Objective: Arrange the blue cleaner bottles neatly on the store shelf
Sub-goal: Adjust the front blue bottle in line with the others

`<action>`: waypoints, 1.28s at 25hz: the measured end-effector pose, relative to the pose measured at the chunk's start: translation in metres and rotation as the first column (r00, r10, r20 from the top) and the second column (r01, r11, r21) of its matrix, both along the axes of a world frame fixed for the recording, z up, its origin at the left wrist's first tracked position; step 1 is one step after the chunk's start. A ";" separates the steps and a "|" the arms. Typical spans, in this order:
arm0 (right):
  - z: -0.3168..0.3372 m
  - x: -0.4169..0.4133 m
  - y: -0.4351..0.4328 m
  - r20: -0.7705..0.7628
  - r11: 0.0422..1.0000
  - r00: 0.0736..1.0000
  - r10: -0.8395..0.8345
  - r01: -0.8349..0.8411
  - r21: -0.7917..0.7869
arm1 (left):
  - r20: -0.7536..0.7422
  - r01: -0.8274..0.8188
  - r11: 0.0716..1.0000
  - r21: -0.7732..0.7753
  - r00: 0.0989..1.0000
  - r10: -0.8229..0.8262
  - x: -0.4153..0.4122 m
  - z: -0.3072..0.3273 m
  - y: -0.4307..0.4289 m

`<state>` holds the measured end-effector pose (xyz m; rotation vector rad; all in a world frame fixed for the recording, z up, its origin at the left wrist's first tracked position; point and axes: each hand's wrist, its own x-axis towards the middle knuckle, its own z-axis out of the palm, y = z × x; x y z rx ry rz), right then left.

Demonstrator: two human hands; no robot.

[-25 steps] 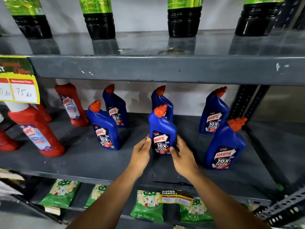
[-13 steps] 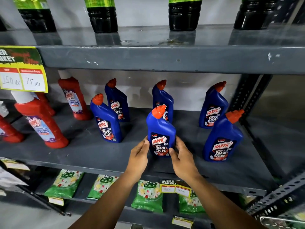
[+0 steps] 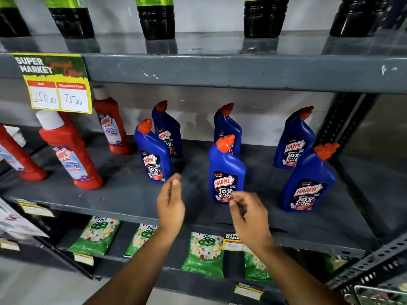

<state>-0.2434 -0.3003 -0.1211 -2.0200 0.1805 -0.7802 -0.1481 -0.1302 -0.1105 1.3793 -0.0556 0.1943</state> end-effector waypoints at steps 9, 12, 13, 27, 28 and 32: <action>0.027 0.086 0.090 -0.257 0.958 0.931 0.261 -0.283 -0.052 | -0.092 -0.151 0.988 0.023 0.984 0.153 0.094 0.028 0.090; 0.038 0.128 0.115 -0.340 0.970 0.911 0.233 -0.193 0.148 | -0.149 0.059 0.996 0.061 0.988 -0.049 0.103 0.036 0.091; 0.039 0.139 0.123 -0.351 0.965 0.906 0.236 -0.175 0.197 | -0.151 0.113 0.992 0.057 0.983 -0.103 0.106 0.037 0.092; 0.027 0.136 0.180 -0.366 0.977 0.927 0.077 0.003 0.212 | -0.223 0.404 0.914 0.024 0.894 -0.389 0.101 0.013 0.148; 0.027 0.132 0.183 -0.366 0.979 0.928 0.070 0.007 0.206 | -0.212 0.412 0.911 0.027 0.893 -0.397 0.097 0.012 0.152; 0.027 0.124 0.189 -0.376 0.983 0.925 0.059 0.012 0.184 | -0.190 0.419 0.906 0.053 0.895 -0.403 0.084 0.014 0.162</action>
